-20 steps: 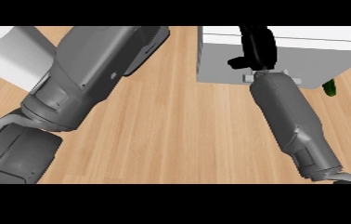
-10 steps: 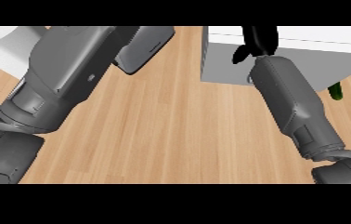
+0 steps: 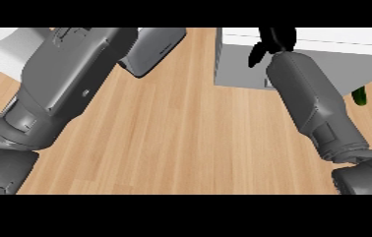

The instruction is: Pick up the can, place it into the drawer and close the drawer

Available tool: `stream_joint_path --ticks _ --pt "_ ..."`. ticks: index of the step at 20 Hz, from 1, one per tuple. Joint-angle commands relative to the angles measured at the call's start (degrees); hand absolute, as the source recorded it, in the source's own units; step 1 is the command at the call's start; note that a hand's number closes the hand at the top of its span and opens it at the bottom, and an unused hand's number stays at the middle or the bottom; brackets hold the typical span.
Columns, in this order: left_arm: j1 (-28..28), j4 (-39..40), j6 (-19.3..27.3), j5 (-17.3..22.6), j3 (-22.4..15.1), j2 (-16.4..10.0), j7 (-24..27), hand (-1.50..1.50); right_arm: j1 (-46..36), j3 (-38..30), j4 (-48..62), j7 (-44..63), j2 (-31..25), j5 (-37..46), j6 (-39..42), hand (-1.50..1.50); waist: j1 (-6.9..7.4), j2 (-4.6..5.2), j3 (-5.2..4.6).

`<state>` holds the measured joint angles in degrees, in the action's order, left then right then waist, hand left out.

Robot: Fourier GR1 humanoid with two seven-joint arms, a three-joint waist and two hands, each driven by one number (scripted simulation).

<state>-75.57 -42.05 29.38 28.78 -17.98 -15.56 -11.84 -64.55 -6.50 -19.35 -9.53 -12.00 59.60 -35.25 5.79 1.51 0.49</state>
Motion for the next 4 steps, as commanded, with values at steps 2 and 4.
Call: stream_joint_path --ticks 2,4 --pt "4.2 -4.9 -1.0 0.2 -0.6 -1.5 -0.9 -1.5 -6.0 -5.0 -1.2 -1.9 1.7 -5.6 -0.1 -1.5 1.83 -0.79 -0.4" --pt "6.2 -8.0 -0.9 0.6 -0.1 -2.9 -1.4 -1.5 -4.0 -5.7 -1.3 -3.7 2.7 -6.2 -2.8 -1.5 1.99 -0.95 -0.41"
